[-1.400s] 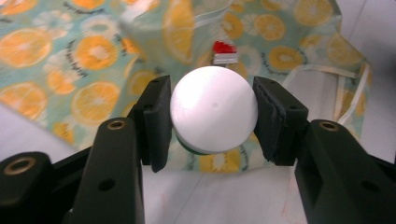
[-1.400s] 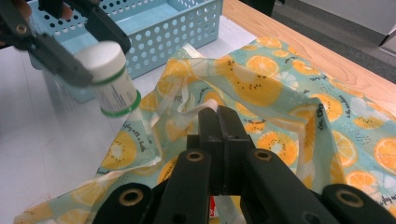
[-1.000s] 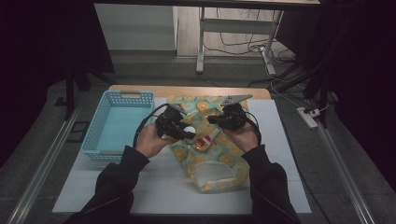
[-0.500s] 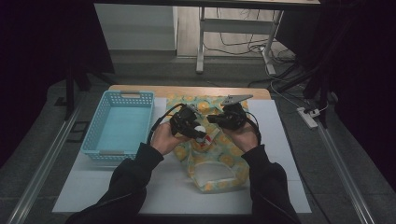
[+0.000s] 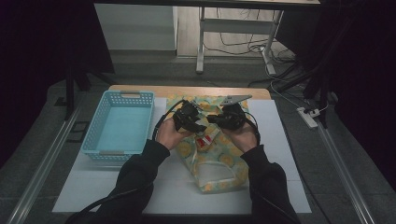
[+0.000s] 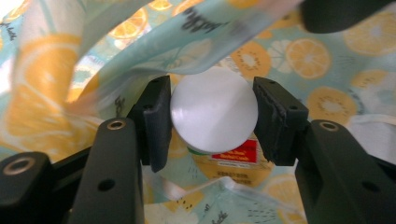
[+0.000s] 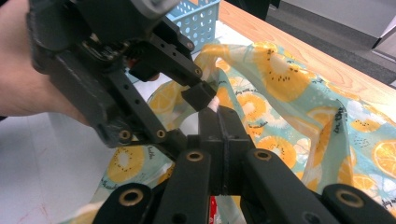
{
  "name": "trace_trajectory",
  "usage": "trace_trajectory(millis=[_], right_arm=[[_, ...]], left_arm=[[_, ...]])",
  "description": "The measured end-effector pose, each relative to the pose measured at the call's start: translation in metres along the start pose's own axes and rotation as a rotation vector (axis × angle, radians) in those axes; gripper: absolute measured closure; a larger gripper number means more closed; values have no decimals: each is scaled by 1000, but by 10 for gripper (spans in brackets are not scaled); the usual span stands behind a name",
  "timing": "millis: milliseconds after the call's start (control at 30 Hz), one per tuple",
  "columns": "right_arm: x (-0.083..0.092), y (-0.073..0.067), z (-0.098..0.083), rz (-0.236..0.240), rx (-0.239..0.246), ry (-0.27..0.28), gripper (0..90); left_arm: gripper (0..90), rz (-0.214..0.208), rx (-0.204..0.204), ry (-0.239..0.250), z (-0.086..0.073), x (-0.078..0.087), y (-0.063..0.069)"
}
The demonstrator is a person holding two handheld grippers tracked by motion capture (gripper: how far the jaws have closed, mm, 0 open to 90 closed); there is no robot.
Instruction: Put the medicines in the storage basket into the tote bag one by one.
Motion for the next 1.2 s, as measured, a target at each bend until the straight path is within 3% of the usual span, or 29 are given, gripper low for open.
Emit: trace_trajectory(millis=[233, 467, 567, 867, 1200], right_arm=[[-1, 0, -1, -2, -2, -2, 900], [-2, 0, -2, -3, -2, -3, 900], [-2, 0, -2, -3, -2, -3, 900], [-2, 0, -1, -2, -1, 1, 900], [-1, -1, 0, 6, 2, -3, 900]], left_arm=[[499, 46, -6, -12, -1, -7, -6], [489, 62, -9, -26, -5, -9, -10], [433, 73, 9, 1, -5, -7, -11], [275, 17, 30, 31, -6, 8, -8], [184, -83, 52, 77, -11, 29, 5]])
Point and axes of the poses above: each handheld gripper's, and its own axes: x roughly backward along the jaws, z roughly out of its top, y roughly to its right, the point moved 5 cm from there along -x, roughly forward along the jaws, and after that the axes turned 15 degrees about y, right-handed, at the moved point
